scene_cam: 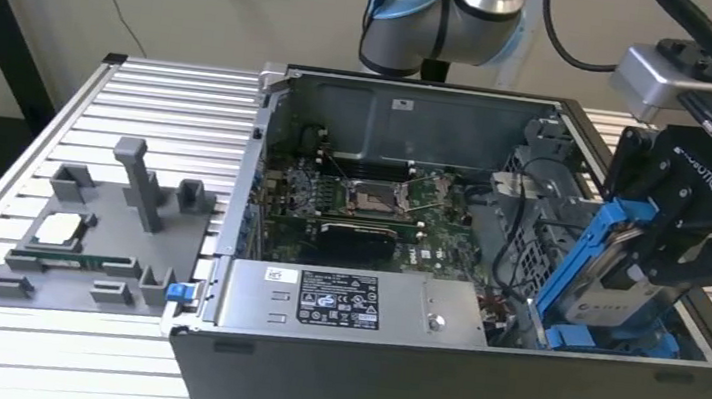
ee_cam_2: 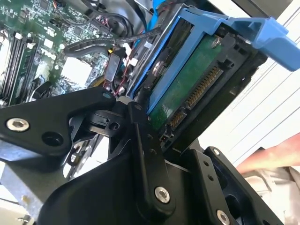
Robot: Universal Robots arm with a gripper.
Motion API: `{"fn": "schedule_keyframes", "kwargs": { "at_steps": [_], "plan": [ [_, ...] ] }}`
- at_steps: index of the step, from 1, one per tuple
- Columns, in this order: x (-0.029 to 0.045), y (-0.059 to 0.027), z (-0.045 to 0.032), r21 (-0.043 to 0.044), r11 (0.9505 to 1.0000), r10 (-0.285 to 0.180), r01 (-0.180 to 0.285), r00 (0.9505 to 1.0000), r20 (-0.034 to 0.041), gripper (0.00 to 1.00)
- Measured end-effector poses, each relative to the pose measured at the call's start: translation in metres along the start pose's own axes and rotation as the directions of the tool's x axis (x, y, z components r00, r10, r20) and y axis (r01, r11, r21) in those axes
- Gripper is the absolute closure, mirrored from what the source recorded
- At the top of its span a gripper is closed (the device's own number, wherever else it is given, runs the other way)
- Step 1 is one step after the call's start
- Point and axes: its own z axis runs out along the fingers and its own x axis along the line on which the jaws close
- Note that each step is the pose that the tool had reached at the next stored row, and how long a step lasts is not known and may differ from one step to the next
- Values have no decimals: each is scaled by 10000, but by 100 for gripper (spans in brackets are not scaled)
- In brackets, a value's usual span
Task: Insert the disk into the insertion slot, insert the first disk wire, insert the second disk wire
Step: 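Insert the disk into the insertion slot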
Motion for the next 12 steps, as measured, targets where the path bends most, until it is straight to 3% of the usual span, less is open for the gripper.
{"fn": "schedule_keyframes", "kwargs": {
  "at_steps": [8,9,12],
  "plan": [
    [1,-1,33,-2,10000,1,-1,10000,-2,100],
    [1,-1,32,-1,10000,1,-1,10000,-1,0],
    [0,1,-24,-3,10000,1,-1,10000,1,0]
  ]
}}
